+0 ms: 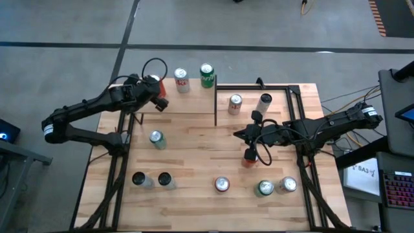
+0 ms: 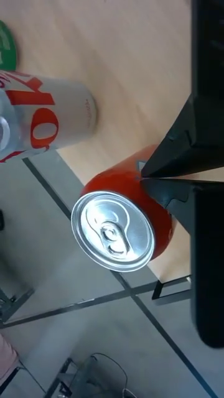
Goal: Place canned beverage on shelf
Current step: Put the top left red soda can on the shelf
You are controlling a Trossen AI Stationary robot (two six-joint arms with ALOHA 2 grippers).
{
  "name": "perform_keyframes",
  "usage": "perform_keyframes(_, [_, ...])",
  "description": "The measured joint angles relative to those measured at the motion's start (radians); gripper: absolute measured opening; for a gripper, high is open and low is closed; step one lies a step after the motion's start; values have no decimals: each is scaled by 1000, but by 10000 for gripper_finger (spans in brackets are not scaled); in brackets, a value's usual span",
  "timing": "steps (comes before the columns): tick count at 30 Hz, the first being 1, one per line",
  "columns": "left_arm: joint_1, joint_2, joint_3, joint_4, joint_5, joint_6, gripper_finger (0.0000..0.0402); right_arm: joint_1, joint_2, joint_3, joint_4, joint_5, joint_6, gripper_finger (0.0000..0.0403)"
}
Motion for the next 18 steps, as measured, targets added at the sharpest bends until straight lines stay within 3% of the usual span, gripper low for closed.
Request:
perform_keyframes(11, [0,0,6,63,11,52,0,0,0,0,0,0,0,9])
perform_keyframes(18, [-2,0,212,-233,310,90,0,0,0,0,0,0,0,9])
